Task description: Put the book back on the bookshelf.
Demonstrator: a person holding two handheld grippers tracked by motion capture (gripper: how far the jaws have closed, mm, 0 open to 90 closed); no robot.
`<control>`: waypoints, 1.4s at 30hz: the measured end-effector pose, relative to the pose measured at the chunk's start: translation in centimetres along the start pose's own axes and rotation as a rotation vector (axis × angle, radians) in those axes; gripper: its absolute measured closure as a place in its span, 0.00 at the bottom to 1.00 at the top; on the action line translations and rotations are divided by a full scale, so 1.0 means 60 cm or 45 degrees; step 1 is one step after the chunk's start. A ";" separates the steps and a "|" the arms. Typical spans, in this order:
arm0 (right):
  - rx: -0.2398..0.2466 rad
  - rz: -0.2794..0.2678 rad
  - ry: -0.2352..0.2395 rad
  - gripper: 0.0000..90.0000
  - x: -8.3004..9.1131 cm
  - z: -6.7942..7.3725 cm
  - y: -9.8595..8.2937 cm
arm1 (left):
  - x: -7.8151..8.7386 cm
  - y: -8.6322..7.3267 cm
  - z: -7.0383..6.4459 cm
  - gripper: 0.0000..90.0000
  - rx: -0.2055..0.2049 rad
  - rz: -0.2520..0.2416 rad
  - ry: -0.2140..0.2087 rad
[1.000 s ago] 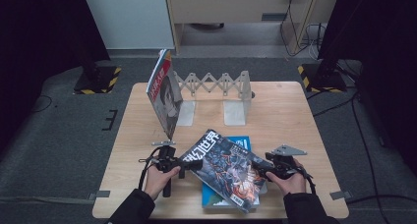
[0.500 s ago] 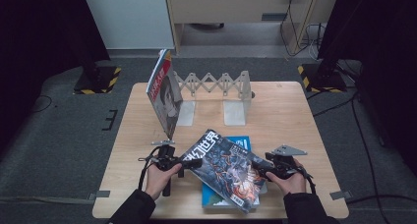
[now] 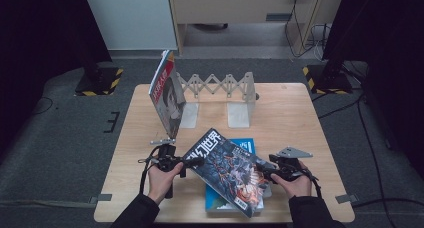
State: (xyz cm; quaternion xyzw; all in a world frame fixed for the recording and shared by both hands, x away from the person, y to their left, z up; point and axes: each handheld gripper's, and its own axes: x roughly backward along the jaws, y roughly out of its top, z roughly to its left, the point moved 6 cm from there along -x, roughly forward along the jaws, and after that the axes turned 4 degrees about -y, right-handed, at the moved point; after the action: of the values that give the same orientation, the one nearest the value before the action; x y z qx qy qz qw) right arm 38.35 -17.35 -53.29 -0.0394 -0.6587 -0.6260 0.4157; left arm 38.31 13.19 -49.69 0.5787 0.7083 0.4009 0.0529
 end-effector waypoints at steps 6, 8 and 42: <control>-0.017 -0.022 -0.044 0.38 0.007 -0.017 0.002 | 0.022 0.028 -0.018 0.80 -0.008 -0.061 0.014; -0.025 -0.022 -0.062 0.37 0.009 -0.024 0.001 | 0.031 0.037 -0.024 0.81 -0.009 -0.078 0.016; -0.086 -0.010 -0.209 0.37 0.031 -0.104 -0.011 | 0.134 0.224 -0.157 0.91 -0.362 -0.387 0.251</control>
State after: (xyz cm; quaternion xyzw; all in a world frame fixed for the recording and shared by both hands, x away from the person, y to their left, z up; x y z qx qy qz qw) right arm 39.85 -23.72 -53.48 -0.1021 -0.6693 -0.6440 0.3562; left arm 41.08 15.49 -31.77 0.4100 0.7254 0.5387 0.1243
